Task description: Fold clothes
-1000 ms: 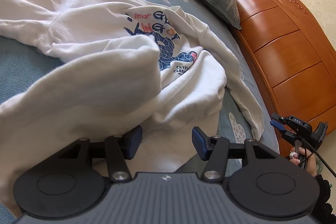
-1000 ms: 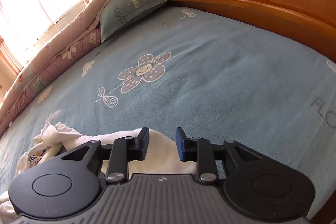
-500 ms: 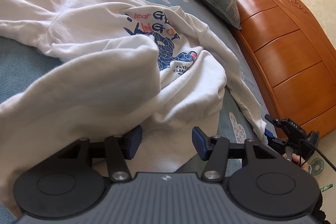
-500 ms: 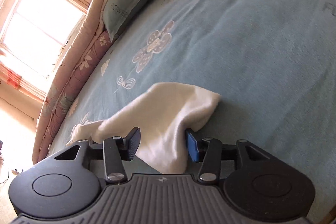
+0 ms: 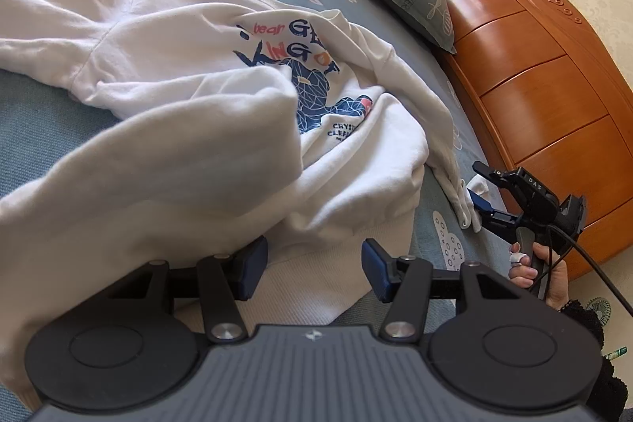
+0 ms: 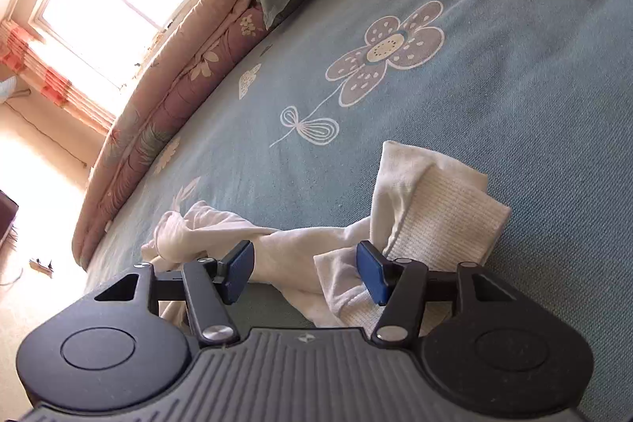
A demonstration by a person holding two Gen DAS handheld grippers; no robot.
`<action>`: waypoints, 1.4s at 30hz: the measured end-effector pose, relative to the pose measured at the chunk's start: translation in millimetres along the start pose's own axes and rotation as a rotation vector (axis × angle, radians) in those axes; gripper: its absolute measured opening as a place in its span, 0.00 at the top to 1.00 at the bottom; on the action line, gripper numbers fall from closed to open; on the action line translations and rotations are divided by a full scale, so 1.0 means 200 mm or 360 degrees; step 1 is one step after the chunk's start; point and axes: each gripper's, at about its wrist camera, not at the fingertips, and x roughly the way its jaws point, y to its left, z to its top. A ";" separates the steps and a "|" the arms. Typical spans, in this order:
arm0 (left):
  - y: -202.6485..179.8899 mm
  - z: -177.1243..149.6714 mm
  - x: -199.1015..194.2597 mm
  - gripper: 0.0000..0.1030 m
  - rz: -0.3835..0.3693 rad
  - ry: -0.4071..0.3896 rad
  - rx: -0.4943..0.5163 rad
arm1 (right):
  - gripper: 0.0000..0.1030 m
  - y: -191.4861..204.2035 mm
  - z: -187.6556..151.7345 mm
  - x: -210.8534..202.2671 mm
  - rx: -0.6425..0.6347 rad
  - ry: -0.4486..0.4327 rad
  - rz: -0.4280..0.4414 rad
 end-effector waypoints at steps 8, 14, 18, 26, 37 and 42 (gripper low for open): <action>0.00 0.00 0.01 0.47 -0.0006 -0.0005 -0.0007 | 0.29 -0.12 -0.15 -0.33 0.0244 -0.0135 0.0113; 0.00 0.00 0.01 0.47 -0.0003 -0.0009 -0.0008 | 0.26 -0.22 -0.29 -0.28 0.0486 -0.0048 0.0171; 0.00 0.00 0.00 0.47 -0.0006 -0.0012 -0.0010 | 0.21 -0.18 -0.28 -0.22 0.0465 -0.0130 0.0188; 0.00 0.00 0.00 0.47 -0.0003 -0.0010 0.0004 | 0.20 -0.32 -0.30 -0.26 0.0681 -0.0439 0.0406; 0.00 -0.01 0.00 0.47 -0.0001 -0.0012 0.0013 | 0.20 -0.34 -0.27 -0.17 0.0888 -0.0535 0.0480; 0.00 -0.01 0.00 0.47 -0.0008 -0.0009 0.0011 | 0.20 -0.27 -0.31 -0.14 0.0960 -0.0486 0.0414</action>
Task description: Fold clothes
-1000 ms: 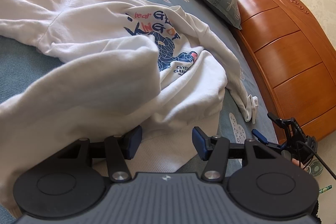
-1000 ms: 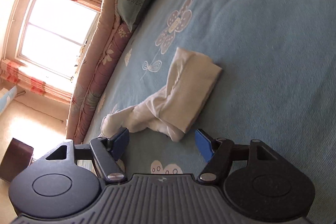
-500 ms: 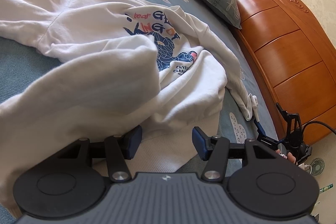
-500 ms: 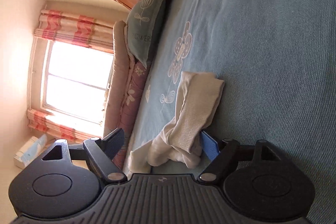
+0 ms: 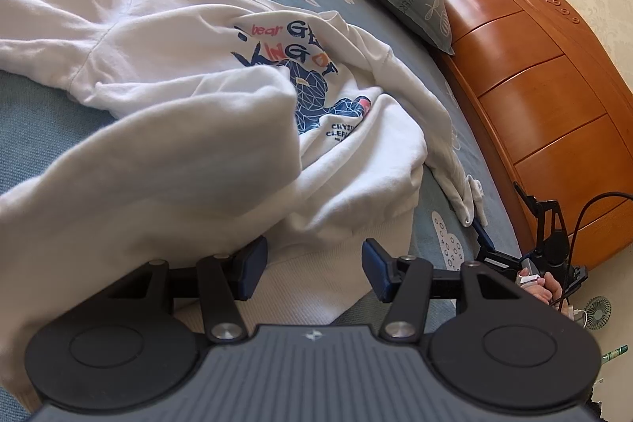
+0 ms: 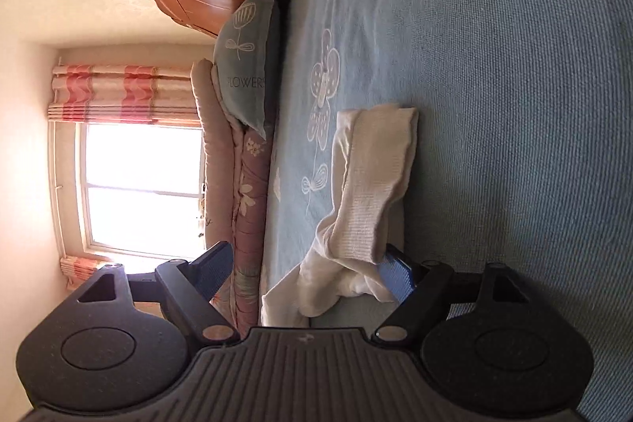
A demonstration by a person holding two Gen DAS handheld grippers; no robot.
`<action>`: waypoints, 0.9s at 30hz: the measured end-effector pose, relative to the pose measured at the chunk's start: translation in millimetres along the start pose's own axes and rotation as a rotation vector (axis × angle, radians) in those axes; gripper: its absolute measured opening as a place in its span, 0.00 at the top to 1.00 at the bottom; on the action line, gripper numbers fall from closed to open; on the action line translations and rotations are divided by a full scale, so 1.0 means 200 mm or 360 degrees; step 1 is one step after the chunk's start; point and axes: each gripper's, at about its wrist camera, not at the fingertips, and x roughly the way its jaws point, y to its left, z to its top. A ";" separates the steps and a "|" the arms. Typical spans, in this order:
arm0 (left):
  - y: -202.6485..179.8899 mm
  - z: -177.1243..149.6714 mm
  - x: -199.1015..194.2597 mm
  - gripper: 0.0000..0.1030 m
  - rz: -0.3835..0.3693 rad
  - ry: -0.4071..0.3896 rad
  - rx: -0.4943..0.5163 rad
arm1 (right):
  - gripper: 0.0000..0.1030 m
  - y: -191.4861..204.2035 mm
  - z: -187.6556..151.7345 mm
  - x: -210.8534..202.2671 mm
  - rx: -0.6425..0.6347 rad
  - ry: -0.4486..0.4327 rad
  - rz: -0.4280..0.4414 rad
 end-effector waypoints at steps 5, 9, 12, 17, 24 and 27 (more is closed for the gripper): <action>0.00 0.00 0.00 0.47 0.0000 0.0001 0.0005 | 0.32 -0.07 0.03 -0.02 0.0002 -0.0189 0.0099; 0.00 0.00 0.00 0.47 -0.0013 -0.0001 -0.0003 | 0.67 -0.15 0.01 -0.06 -0.0044 -0.0205 0.0105; 0.00 0.00 0.00 0.47 -0.0013 0.0001 0.0004 | 0.73 -0.15 0.01 -0.05 -0.0153 -0.0185 0.0043; 0.00 0.00 0.00 0.47 -0.0012 0.0000 0.0007 | 0.92 -0.08 0.03 0.00 -0.0269 -0.0060 -0.0177; 0.00 0.01 0.00 0.47 -0.0003 0.0011 0.0008 | 0.91 0.15 0.13 -0.20 -0.0790 -0.0022 -0.0476; 0.00 0.01 0.00 0.47 -0.0007 0.0012 0.0005 | 0.91 0.23 0.24 -0.34 -0.0973 -0.0041 -0.0630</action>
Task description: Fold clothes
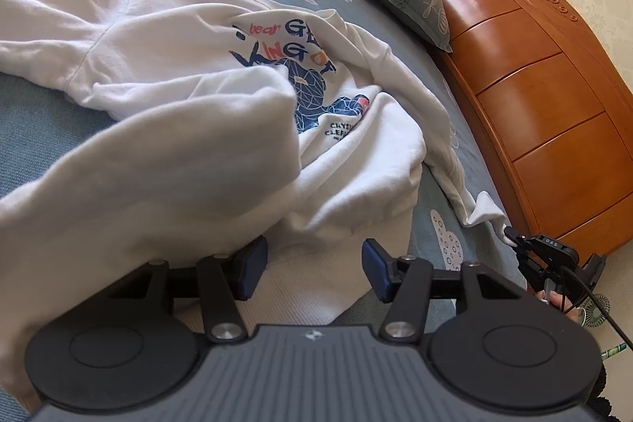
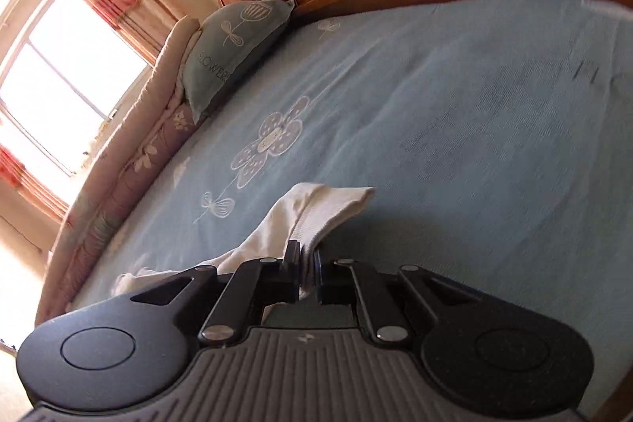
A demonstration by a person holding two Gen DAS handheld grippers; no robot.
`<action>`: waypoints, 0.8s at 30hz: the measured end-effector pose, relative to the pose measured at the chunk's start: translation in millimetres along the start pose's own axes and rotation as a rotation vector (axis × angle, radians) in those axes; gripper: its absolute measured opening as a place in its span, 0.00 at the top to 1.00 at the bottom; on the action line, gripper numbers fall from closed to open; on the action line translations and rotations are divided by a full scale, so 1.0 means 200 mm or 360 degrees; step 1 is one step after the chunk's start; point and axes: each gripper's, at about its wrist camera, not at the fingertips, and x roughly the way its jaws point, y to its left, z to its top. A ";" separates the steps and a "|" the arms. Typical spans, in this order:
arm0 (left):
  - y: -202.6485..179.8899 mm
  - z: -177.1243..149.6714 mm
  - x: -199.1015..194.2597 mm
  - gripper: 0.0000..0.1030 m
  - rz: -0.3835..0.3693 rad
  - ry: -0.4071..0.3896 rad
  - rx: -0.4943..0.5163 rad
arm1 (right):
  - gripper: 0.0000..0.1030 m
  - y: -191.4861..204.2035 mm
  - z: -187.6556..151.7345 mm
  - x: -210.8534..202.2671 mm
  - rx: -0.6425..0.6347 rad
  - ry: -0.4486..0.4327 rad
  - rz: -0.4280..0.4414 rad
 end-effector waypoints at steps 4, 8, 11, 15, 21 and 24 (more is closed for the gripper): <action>0.00 0.00 0.00 0.47 0.0005 0.0006 0.0005 | 0.92 -0.07 0.12 -0.15 -0.0261 -0.0006 -0.0261; -0.01 0.01 0.01 0.47 0.0016 0.0016 0.0013 | 0.96 -0.15 0.22 -0.23 -0.0409 -0.0013 -0.0475; -0.02 0.01 0.01 0.47 0.0030 0.0020 0.0024 | 0.96 -0.21 0.28 -0.26 -0.0350 -0.0011 -0.0513; -0.04 0.01 0.01 0.43 0.0038 0.0025 0.0044 | 0.90 -0.22 0.24 -0.25 -0.0352 0.0037 -0.0468; -0.14 0.02 0.01 0.40 0.0142 0.0041 0.0169 | 0.82 -0.05 0.11 -0.15 -0.0434 0.0147 -0.0302; -0.22 0.03 -0.03 0.40 0.0180 -0.0009 0.0278 | 0.72 0.11 0.06 -0.10 -0.0536 0.0177 -0.0194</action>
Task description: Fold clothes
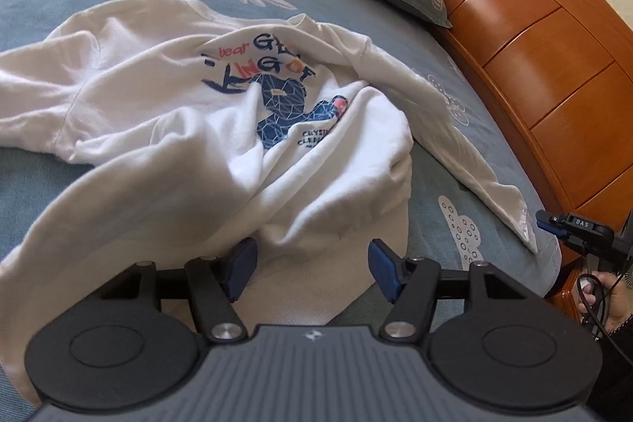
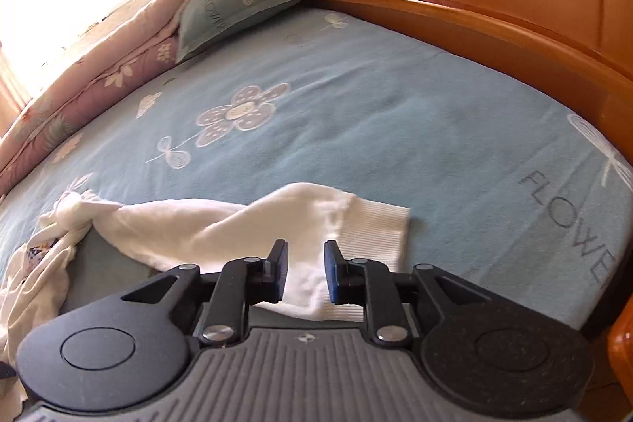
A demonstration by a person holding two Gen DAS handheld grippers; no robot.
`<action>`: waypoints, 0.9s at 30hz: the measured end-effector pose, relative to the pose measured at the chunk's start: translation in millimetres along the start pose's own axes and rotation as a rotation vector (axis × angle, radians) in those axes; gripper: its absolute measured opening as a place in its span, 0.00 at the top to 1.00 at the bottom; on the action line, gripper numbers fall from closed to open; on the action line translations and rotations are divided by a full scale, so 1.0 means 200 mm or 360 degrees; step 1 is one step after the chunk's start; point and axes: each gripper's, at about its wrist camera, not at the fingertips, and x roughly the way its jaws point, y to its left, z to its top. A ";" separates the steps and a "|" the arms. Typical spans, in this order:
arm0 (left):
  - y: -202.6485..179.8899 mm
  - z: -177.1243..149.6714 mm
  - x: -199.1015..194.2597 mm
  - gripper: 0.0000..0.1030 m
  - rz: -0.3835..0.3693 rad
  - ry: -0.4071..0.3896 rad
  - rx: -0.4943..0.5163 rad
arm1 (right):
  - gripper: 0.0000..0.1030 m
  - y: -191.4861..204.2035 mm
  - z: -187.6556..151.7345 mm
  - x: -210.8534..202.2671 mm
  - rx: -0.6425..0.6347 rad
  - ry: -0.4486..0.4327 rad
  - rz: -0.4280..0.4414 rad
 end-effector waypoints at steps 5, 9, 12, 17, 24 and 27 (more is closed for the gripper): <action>-0.08 0.06 -0.07 0.33 0.0063 -0.0119 0.0174 | 0.53 0.30 0.01 0.09 -0.0177 0.0031 0.0207; -0.08 0.15 -0.08 0.29 0.0051 -0.0177 0.0265 | 0.46 0.61 -0.04 0.24 -0.0423 0.0131 0.0338; -0.04 0.26 -0.02 0.25 0.0053 -0.0197 0.0336 | 0.45 0.82 -0.12 0.40 -0.0638 0.0219 0.0370; 0.07 0.43 0.13 0.26 0.0065 -0.0180 0.0368 | 0.19 1.06 -0.23 0.57 -0.0840 0.0349 0.0363; 0.07 0.57 0.25 0.26 0.0097 -0.0049 0.0284 | 0.00 1.20 -0.27 0.61 -0.0892 0.0533 0.0202; -0.02 0.67 0.22 0.26 0.0079 0.0083 0.0278 | 0.00 1.21 -0.24 0.63 -0.0855 0.0601 0.0166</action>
